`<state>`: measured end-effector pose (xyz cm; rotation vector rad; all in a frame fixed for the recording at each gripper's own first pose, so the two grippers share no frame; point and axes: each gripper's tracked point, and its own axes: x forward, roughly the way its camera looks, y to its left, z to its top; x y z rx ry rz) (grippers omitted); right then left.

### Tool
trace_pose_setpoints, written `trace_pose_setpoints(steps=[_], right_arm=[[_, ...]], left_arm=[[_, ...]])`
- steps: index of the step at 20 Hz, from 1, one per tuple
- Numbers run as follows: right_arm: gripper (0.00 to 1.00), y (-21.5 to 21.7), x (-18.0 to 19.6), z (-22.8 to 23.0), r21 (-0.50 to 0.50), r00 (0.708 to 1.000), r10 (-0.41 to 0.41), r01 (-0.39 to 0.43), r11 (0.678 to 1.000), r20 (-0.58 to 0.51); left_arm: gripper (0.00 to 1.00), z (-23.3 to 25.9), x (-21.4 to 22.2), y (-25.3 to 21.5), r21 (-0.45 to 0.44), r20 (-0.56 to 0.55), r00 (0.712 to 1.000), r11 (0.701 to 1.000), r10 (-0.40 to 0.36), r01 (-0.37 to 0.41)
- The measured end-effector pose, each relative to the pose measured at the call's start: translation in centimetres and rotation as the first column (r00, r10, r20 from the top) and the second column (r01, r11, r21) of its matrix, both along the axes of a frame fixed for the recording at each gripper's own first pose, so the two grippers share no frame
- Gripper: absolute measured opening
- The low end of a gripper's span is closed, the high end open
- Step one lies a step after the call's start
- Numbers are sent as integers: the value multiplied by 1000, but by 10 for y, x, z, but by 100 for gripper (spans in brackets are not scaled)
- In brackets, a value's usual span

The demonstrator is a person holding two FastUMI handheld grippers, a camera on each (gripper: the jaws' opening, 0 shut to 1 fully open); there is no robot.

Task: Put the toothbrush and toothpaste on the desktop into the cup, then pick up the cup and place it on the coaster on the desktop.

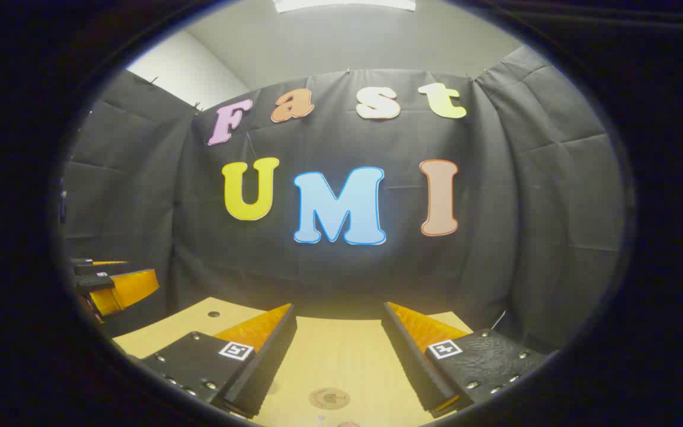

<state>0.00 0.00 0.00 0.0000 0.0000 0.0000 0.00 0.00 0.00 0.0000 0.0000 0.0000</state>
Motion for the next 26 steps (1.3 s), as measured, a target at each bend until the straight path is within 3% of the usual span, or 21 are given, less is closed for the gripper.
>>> trace_pose_setpoints(steps=[17, 22, 26], right_arm=[[92, 10, 12, -7, -5, 999, 17, -17, 1000, -34], [92, 17, 13, -36, 0, 991, 37, -37, 999, -131], [92, 19, 10, -75, 11, 965, 39, -37, 999, -259]], left_arm=[[96, -11, 17, -11, 2, -27, 999, 1000, -31, 31], [95, -53, 14, -19, -27, -137, 989, 998, -60, 57], [96, -106, 7, -24, -50, -266, 961, 996, -81, 70]])
